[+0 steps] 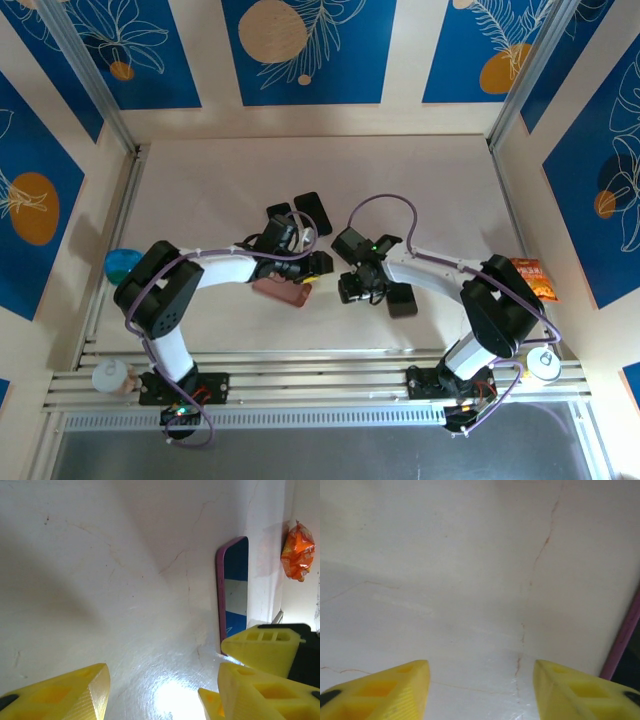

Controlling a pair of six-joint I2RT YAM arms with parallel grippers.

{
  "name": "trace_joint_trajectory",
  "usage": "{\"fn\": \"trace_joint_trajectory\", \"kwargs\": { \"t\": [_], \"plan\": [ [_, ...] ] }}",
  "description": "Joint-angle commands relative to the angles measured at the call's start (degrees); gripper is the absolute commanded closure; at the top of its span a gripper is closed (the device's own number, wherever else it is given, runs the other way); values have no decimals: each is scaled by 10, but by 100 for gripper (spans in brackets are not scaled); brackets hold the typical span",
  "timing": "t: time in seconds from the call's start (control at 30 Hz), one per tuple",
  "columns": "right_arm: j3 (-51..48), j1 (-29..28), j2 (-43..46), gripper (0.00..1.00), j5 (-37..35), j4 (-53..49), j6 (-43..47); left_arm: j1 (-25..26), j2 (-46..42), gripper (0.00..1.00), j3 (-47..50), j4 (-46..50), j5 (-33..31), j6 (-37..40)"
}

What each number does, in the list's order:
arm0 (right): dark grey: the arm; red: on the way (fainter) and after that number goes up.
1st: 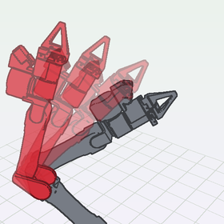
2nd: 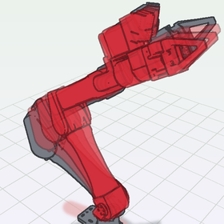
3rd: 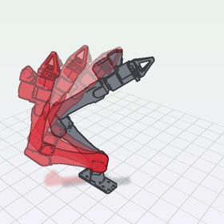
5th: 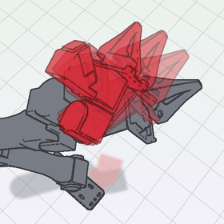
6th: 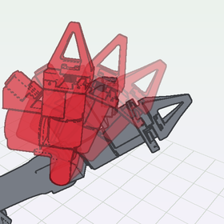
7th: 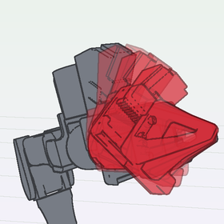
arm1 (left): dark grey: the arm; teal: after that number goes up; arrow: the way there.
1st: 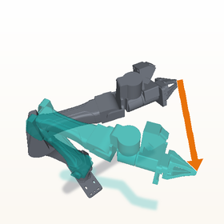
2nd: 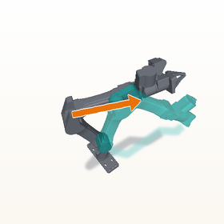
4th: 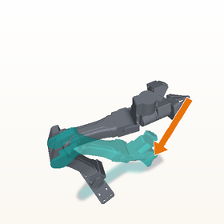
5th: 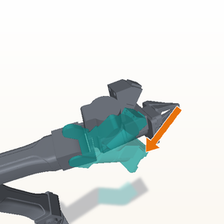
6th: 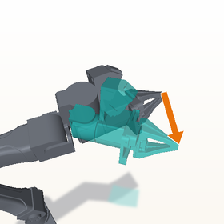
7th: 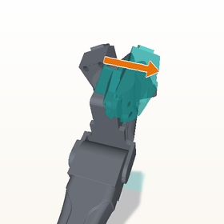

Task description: Put the phone into the phone case

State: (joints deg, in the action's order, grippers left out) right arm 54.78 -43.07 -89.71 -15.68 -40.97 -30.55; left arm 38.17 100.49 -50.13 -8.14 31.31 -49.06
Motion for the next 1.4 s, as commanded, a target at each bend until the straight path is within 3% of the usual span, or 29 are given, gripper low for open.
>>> {"fn": "trace_joint_trajectory", "kwargs": {
  "t": [0.0,0.07,0.17,0.3,0.5,0.9,1.17,1.37],
  "plan": [
    [-1,30,25,33,-17,-35,-14,5,2,41,-9,-15,12,-4],
    [-8,61,32,22,-10,-45,-13,5,-1,40,-9,-17,12,-3],
    [-10,115,25,12,-11,-70,-16,5,-3,40,-11,-14,10,1],
    [-19,163,15,7,-13,-72,-14,5,2,40,-18,-11,11,4],
    [-26,221,-16,4,39,-46,-2,5,1,40,-23,-5,10,7],
    [-29,175,-32,4,79,-33,-32,5,-2,40,-29,10,2,14],
    [-13,153,-52,10,-2,-58,-67,4,-2,40,-28,9,3,15],
    [-2,152,-69,17,-22,-55,-88,4,-4,41,-30,21,-2,25]
  ]
}}
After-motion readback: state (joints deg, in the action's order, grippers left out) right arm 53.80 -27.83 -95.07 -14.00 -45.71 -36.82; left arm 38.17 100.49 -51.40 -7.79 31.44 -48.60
